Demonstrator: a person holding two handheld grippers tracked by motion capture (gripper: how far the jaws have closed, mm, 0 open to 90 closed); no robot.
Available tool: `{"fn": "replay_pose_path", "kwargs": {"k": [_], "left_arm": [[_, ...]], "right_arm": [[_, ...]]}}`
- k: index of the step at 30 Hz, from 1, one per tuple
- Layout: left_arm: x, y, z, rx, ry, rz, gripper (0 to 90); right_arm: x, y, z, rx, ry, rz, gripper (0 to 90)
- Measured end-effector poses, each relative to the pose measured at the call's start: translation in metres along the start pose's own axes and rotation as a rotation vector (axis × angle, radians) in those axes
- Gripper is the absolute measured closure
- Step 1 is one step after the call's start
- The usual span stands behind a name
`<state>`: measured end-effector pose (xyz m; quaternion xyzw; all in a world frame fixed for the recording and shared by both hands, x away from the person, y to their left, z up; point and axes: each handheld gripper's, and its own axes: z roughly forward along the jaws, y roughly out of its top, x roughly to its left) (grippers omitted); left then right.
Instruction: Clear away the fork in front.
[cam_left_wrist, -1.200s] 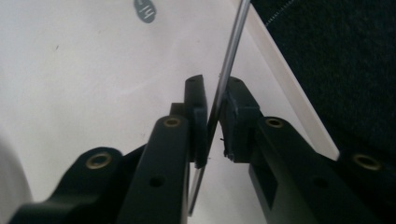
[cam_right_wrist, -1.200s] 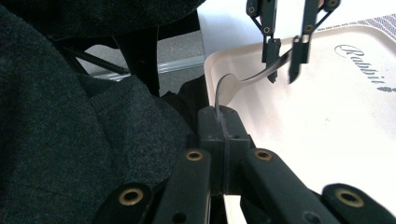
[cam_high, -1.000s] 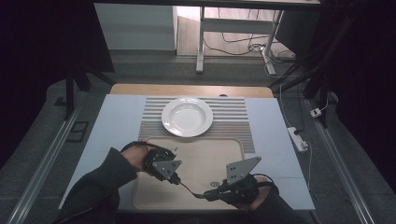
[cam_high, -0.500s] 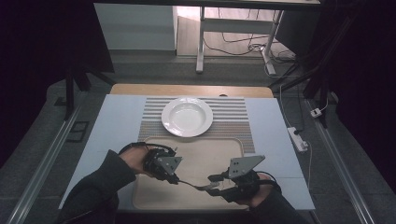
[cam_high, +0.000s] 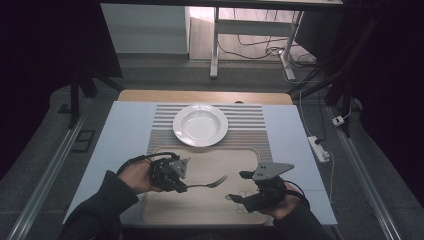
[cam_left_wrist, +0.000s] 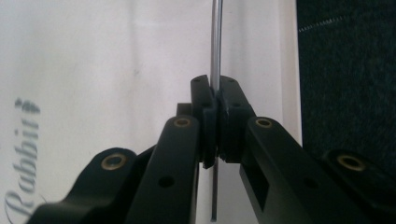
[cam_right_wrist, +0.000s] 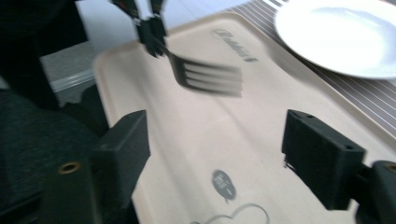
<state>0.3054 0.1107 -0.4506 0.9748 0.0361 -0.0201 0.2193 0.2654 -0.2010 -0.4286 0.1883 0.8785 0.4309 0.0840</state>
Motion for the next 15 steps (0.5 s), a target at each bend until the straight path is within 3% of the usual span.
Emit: {"fn": "replay_pose_path", "kwargs": {"k": [5, 15], "left_arm": [[-0.005, -0.005, -0.001, -0.015, 0.047, -0.140, 86.6], [-0.010, -0.024, -0.002, -0.029, 0.089, -0.410, 86.6]], "right_arm": [[-0.003, -0.008, -0.002, 0.028, -0.070, 0.033, 14.0], [-0.007, -0.028, -0.014, 0.044, -0.148, 0.109, 3.0]]}}
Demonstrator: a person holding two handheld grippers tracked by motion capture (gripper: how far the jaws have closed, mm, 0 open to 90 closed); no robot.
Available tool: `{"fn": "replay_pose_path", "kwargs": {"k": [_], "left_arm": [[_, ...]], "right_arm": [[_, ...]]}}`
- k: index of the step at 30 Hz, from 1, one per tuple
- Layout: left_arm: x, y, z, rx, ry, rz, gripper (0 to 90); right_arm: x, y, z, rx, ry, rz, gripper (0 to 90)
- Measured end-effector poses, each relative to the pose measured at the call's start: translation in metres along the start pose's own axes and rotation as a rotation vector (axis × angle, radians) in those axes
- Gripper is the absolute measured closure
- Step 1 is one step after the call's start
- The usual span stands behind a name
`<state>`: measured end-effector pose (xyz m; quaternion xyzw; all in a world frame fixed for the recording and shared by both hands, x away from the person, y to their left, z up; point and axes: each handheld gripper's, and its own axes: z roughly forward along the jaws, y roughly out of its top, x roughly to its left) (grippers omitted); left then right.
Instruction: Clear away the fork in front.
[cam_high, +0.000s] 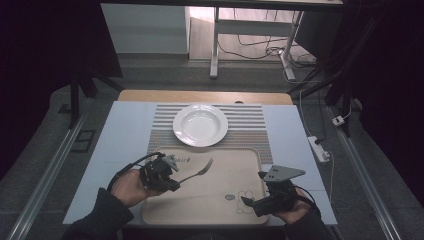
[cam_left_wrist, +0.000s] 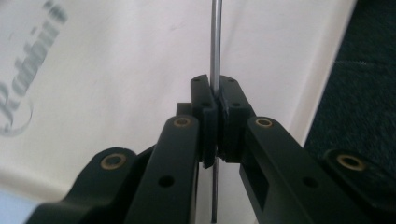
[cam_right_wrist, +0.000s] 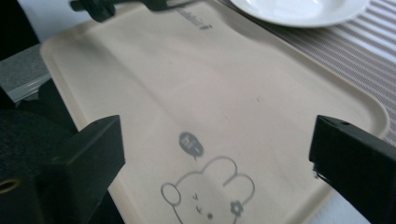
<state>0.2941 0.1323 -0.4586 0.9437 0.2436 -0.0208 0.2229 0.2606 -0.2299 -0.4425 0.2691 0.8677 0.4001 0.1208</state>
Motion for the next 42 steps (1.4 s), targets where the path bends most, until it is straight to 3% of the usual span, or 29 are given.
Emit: {"fn": "replay_pose_path", "kwargs": {"k": [9, 15, 16, 17, 18, 23, 30, 34, 36, 39, 42], "left_arm": [[0.001, -0.026, 0.001, -0.021, 0.068, -0.260, 86.6], [0.006, -0.041, 0.006, -0.038, 0.090, -0.491, 86.5], [0.006, -0.041, 0.006, -0.038, 0.090, -0.491, 86.5], [0.006, -0.043, 0.008, -0.028, 0.107, -0.538, 86.5], [0.006, -0.043, 0.008, -0.028, 0.107, -0.538, 86.5], [0.006, -0.050, 0.019, 0.010, 0.140, -0.651, 86.5], [0.004, -0.053, 0.028, 0.018, 0.165, -0.721, 86.4], [0.004, -0.054, 0.029, 0.012, 0.168, -0.734, 85.5], [0.004, -0.055, 0.029, 0.001, 0.157, -0.727, 84.6], [0.005, -0.056, 0.027, -0.010, 0.153, -0.710, 72.6], [0.006, -0.053, 0.018, -0.067, 0.159, -0.673, 68.4]], "right_arm": [[0.001, -0.013, -0.009, 0.003, -0.096, 0.041, 0.0], [-0.001, -0.020, -0.014, -0.011, -0.114, 0.080, 0.0], [-0.001, -0.021, -0.014, -0.010, -0.111, 0.076, 0.0], [0.000, -0.021, -0.015, -0.007, -0.112, 0.076, 0.0], [0.000, -0.022, -0.015, -0.002, -0.110, 0.073, 0.0], [0.003, -0.024, -0.013, 0.021, -0.107, 0.050, 0.0], [0.003, -0.024, -0.013, 0.026, -0.106, 0.050, 0.0], [0.003, -0.025, -0.012, 0.030, -0.103, 0.047, 0.0], [0.003, -0.025, -0.012, 0.031, -0.102, 0.046, 0.0], [0.003, -0.025, -0.011, 0.036, -0.100, 0.042, 0.0], [0.003, -0.024, -0.012, 0.034, -0.100, 0.040, 0.0]]}}
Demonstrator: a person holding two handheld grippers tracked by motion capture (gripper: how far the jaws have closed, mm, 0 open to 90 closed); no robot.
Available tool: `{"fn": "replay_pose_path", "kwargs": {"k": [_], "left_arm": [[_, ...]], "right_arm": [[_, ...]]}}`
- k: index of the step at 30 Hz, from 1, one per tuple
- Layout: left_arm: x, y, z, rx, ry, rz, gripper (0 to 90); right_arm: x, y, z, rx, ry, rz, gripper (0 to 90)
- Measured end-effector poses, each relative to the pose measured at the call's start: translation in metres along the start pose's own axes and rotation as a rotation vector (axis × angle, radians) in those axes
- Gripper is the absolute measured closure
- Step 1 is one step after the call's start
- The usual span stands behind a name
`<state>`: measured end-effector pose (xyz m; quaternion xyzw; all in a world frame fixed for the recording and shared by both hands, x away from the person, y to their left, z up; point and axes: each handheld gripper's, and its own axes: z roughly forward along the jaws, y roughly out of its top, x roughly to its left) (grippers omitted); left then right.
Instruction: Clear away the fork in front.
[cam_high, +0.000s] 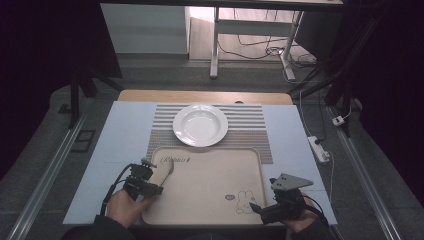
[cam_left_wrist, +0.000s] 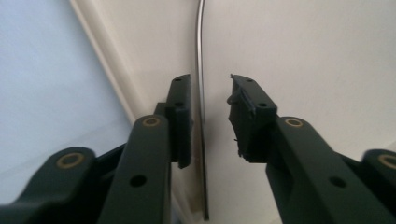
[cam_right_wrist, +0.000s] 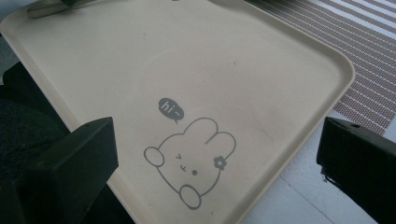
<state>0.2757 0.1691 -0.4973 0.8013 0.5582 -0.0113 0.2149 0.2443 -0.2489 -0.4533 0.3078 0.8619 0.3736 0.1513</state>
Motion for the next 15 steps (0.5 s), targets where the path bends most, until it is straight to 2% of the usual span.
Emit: {"fn": "replay_pose_path", "kwargs": {"k": [1, 2, 3, 4, 6, 7, 8, 10, 11, 12, 15], "left_arm": [[0.000, 0.000, 0.000, 0.000, 0.000, 0.000, 67.4], [0.002, 0.005, -0.006, -0.033, -0.006, 0.025, 67.4], [0.002, 0.005, -0.006, -0.033, -0.006, 0.025, 67.4], [0.005, 0.011, -0.010, -0.072, -0.019, 0.053, 67.2], [0.006, 0.015, -0.012, -0.082, -0.020, 0.061, 67.5], [0.008, 0.020, -0.012, -0.085, -0.011, 0.075, 69.9], [0.009, 0.024, -0.011, -0.088, -0.010, 0.087, 78.9], [0.013, 0.032, -0.006, -0.085, -0.020, 0.094, 87.4], [0.015, 0.035, -0.003, -0.082, -0.031, 0.101, 89.0], [0.017, 0.041, 0.003, -0.069, -0.019, 0.108, 89.0], [0.018, 0.047, 0.007, -0.065, -0.015, 0.120, 89.2]], "right_arm": [[0.000, 0.000, 0.000, 0.000, 0.000, 0.000, 0.0], [-0.001, 0.000, 0.000, -0.001, -0.001, 0.000, 0.0], [-0.001, 0.000, 0.000, 0.000, -0.001, 0.000, 0.0], [-0.002, 0.000, 0.000, 0.000, 0.001, -0.001, 0.0], [-0.002, 0.000, 0.000, -0.001, 0.004, 0.000, 0.0], [-0.002, 0.000, 0.000, -0.001, 0.007, 0.001, 0.0], [-0.003, -0.001, 0.001, 0.001, 0.007, 0.004, 0.0], [-0.003, -0.001, 0.002, 0.003, 0.007, 0.006, 0.0], [-0.004, -0.001, 0.002, 0.003, 0.007, 0.007, 0.0], [-0.004, -0.001, 0.002, 0.003, 0.007, 0.009, 0.0], [-0.004, -0.001, 0.002, 0.005, 0.009, 0.007, 0.0]]}}
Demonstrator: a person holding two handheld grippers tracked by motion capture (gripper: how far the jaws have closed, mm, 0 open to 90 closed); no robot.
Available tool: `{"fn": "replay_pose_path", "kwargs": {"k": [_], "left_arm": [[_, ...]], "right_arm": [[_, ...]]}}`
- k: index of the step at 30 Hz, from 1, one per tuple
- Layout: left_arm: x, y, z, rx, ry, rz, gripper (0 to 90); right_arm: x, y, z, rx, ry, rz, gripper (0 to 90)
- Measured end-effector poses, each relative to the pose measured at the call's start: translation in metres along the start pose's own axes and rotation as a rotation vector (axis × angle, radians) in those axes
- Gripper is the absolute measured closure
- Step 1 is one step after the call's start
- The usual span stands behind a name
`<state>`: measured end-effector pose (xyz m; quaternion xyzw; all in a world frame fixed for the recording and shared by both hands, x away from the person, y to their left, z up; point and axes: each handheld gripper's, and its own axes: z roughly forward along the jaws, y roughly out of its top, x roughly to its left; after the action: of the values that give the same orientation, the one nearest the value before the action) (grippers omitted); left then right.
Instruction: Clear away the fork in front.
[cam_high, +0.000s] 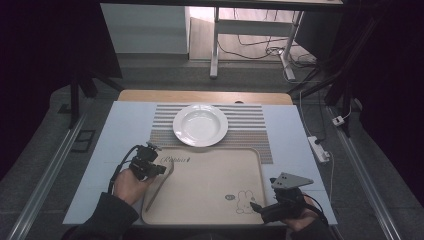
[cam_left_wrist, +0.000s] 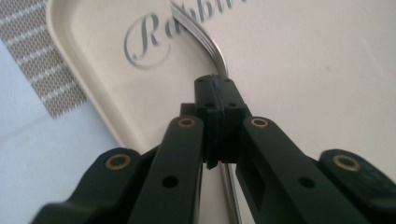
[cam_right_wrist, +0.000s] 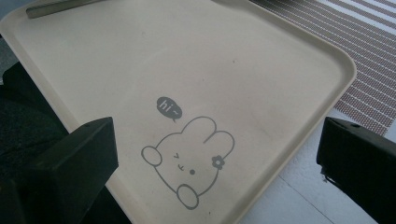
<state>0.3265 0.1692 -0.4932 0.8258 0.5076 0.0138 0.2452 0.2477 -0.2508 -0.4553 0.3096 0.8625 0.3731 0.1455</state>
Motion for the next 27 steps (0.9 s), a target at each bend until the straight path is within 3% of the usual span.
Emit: {"fn": "replay_pose_path", "kwargs": {"k": [3, 9, 20, 27], "left_arm": [[0.002, 0.007, 0.006, -0.004, 0.012, 0.009, 89.2], [-0.001, 0.016, 0.017, 0.009, -0.009, 0.024, 89.2], [-0.022, 0.024, 0.016, -0.035, -0.078, 0.121, 89.2], [-0.030, 0.023, 0.042, 0.032, -0.076, 0.154, 89.2]], "right_arm": [[0.000, 0.000, 0.001, 0.004, 0.002, -0.002, 0.0], [0.000, 0.000, 0.001, 0.006, 0.002, -0.006, 0.0], [0.000, 0.000, 0.002, 0.013, 0.008, -0.013, 0.0], [0.000, 0.000, 0.001, 0.009, 0.006, -0.009, 0.0]]}}
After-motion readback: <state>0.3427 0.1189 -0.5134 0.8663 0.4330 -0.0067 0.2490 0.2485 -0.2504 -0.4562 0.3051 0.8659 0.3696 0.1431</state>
